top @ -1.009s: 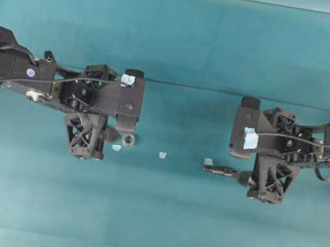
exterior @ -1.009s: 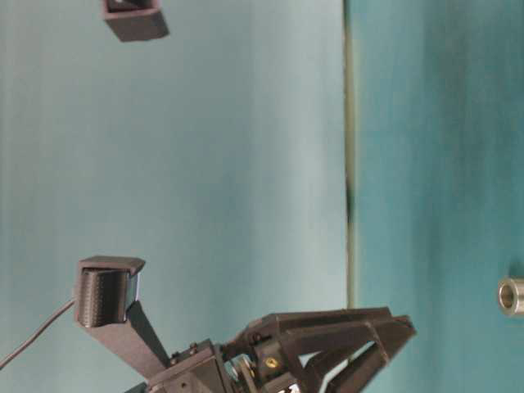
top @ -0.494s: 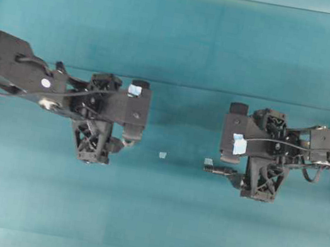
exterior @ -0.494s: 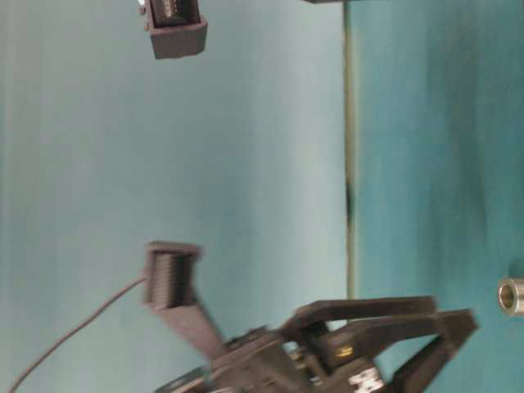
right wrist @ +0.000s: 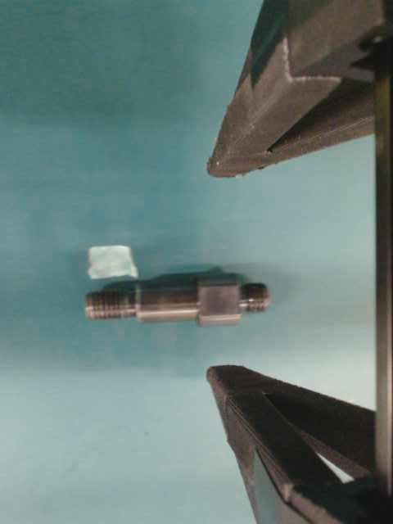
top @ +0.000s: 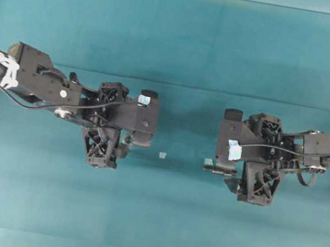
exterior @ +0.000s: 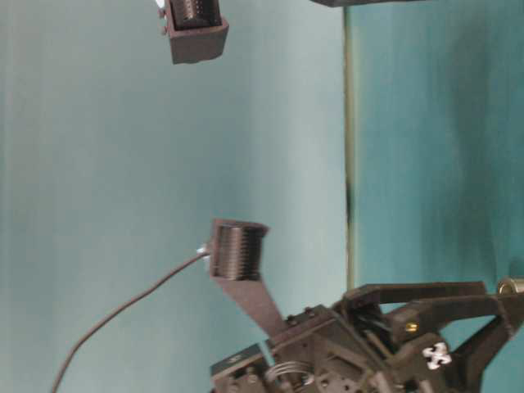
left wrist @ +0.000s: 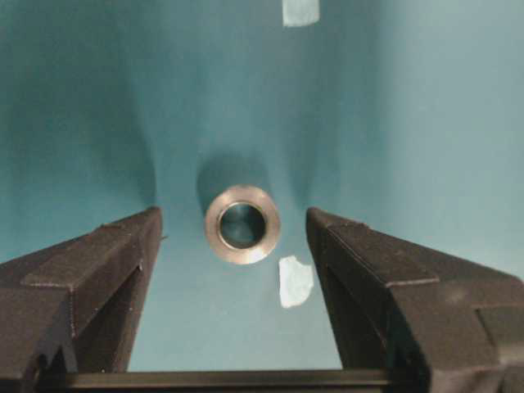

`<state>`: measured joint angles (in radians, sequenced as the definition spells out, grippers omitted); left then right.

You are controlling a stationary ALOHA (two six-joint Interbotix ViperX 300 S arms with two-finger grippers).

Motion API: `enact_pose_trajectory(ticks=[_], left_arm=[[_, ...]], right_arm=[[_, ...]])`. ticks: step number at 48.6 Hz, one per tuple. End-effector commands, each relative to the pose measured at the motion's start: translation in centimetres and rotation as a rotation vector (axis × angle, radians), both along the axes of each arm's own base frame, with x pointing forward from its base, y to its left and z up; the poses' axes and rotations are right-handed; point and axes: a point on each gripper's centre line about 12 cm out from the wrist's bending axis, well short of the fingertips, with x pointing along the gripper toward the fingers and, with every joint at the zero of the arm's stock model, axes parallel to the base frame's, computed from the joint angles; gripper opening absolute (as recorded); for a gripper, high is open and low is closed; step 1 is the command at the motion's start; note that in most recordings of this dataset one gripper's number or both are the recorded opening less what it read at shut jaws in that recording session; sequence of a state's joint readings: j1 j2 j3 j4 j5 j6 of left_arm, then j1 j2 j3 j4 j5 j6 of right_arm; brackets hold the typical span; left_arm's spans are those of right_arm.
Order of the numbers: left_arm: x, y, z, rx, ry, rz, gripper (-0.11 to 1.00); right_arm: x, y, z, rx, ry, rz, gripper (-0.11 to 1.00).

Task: Insert the washer onto the shaft with both hands.
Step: 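Center left gripper over washer and right gripper over shaft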

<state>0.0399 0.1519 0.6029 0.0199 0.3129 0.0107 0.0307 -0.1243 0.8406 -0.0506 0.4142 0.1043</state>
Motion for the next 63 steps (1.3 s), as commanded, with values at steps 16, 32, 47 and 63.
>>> enact_pose_trajectory(ticks=[16, 32, 47, 63], left_arm=[[0.6, 0.0, -0.2, -0.001, -0.028, 0.001, 0.78], [0.4, 0.0, -0.3, -0.001, -0.020, 0.001, 0.78], [0.3, 0.0, -0.4, -0.001, -0.014, 0.001, 0.78], [0.2, -0.1, -0.5, -0.001, -0.011, 0.001, 0.78]], right_arm=[[0.8, 0.2, -1.4, 0.007, -0.003, -0.001, 0.79], [0.8, 0.5, -2.5, 0.007, 0.016, 0.010, 0.78], [0.2, 0.5, -3.6, 0.006, 0.040, 0.011, 0.78], [0.3, 0.3, -3.5, 0.005, 0.037, 0.007, 0.78]])
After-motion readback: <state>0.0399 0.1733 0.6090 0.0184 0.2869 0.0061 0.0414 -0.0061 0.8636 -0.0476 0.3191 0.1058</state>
